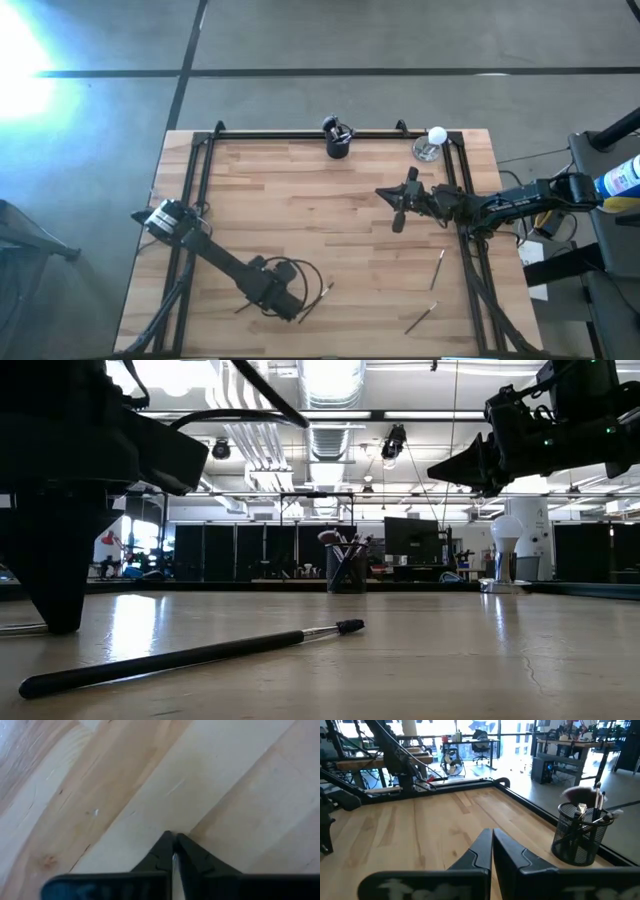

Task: Put items in baskets/containers
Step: Put the black eyeshadow brush into the black pen holder

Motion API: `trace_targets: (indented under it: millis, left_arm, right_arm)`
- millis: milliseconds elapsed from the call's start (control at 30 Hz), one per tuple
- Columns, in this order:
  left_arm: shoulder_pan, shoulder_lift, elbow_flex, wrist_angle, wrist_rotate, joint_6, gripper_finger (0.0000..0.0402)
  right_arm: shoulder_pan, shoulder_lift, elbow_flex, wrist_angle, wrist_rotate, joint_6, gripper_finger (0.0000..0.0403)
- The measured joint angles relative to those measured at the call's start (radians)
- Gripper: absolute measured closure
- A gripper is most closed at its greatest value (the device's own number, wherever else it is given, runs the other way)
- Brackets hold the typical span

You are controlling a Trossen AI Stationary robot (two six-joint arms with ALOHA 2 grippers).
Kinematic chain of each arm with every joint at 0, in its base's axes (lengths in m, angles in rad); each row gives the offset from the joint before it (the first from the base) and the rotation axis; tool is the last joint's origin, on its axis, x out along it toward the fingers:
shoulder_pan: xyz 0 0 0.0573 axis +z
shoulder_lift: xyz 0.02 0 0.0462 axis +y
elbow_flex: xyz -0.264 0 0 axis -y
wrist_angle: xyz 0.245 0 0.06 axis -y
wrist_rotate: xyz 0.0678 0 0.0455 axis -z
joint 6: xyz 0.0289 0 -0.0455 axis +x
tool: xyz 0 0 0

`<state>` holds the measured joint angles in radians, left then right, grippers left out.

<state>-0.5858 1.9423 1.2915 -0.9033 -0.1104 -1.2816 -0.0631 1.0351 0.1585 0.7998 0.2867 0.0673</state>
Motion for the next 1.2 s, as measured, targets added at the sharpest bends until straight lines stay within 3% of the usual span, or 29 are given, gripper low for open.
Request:
trace_targets:
  millis: [200, 367, 500, 667, 800, 900, 1000, 1200]
  left_arm:
    - [0.003, -0.049, -0.016, -0.030, -0.076, -0.002, 0.0400]
    - [0.033, -0.217, -0.117, 0.074, -0.222, 0.015, 0.0401]
    - [0.078, -0.363, -0.291, 0.364, -0.353, 0.120, 0.0401]
    - [0.188, -0.497, -0.567, 0.972, -0.431, 0.410, 0.0401]
    - [0.310, -0.525, -0.771, 1.572, -0.379, 0.658, 0.0401]
    - [0.421, -0.499, -0.871, 1.849, -0.292, 0.775, 0.0401]
    - [0.538, -0.491, -0.893, 1.969, -0.179, 0.838, 0.0401]
    - [0.757, -0.485, -0.831, 1.991, 0.036, 0.970, 0.0401]
  right_arm:
    - [0.000, 0.000, 0.000, 0.000, 0.000, 0.000, 0.0392]
    - [0.000, 0.000, 0.000, -0.001, 0.000, 0.000, 0.0392]
    - [0.000, 0.000, 0.000, -0.001, -0.001, 0.001, 0.0392]
    - [0.000, 0.001, 0.003, -0.001, -0.002, 0.016, 0.0392]
    - [0.000, 0.013, 0.017, -0.002, -0.011, 0.036, 0.0392]
    - [0.000, 0.033, 0.037, -0.001, -0.028, 0.038, 0.0392]
    - [0.000, 0.067, 0.062, -0.002, -0.030, 0.038, 0.0392]
    - [0.000, 0.173, 0.120, -0.002, -0.029, 0.030, 0.0392]
